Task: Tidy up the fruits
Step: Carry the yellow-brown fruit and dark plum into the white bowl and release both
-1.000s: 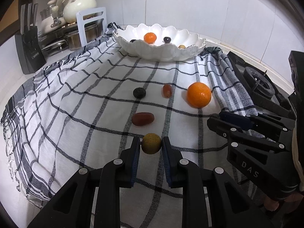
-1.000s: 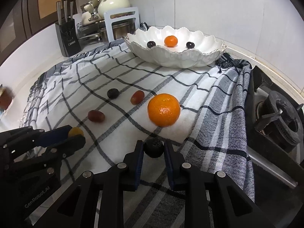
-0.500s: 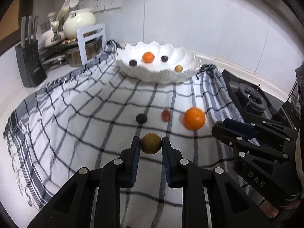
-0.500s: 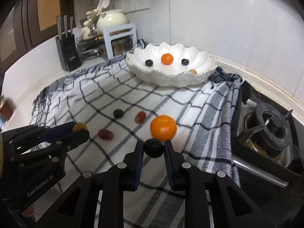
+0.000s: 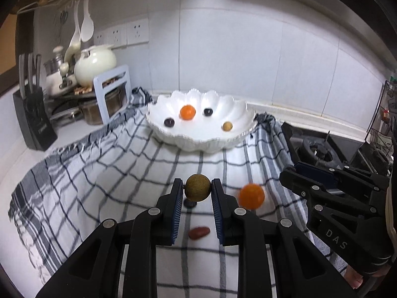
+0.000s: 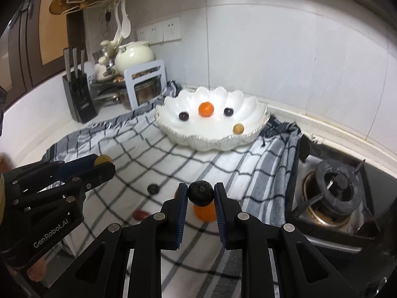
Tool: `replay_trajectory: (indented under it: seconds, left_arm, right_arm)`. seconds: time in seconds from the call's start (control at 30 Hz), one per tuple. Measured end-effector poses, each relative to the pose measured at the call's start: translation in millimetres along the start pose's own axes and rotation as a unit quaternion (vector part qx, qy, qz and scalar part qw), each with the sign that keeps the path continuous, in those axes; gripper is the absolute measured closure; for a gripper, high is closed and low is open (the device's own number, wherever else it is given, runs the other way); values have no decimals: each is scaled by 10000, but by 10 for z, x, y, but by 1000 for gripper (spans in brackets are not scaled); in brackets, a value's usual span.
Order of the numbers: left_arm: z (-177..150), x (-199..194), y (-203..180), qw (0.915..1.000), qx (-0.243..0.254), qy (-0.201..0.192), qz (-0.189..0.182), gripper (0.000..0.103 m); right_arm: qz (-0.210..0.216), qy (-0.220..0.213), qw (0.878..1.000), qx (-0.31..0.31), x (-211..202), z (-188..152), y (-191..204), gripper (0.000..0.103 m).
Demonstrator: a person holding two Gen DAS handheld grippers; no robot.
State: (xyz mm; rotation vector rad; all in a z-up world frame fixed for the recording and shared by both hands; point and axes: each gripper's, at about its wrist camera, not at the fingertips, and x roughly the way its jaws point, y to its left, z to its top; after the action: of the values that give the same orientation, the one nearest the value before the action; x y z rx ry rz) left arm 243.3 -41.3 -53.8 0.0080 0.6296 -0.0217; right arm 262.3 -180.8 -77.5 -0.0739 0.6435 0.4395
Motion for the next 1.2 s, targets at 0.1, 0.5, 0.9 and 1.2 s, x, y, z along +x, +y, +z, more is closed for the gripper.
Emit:
replay_trajectory:
  seconds: [0.1, 0.5, 0.9, 1.2]
  left_arm:
    - [85, -12, 28, 9999, 55, -106, -40, 79]
    - [485, 64, 220, 9984, 243, -481, -145, 79]
    - [904, 329, 364, 9980, 278, -564, -75, 79]
    - [1188, 766, 427, 9988, 283, -380, -92, 79]
  right_arm:
    - [-66, -102, 9999, 45, -24, 80, 17, 80]
    - [-384, -496, 9978, 227, 48, 458, 46, 80]
    - [-609, -657, 9956, 267, 360, 844, 8, 80]
    - [-824, -532, 9948, 291, 703, 1097, -153, 80]
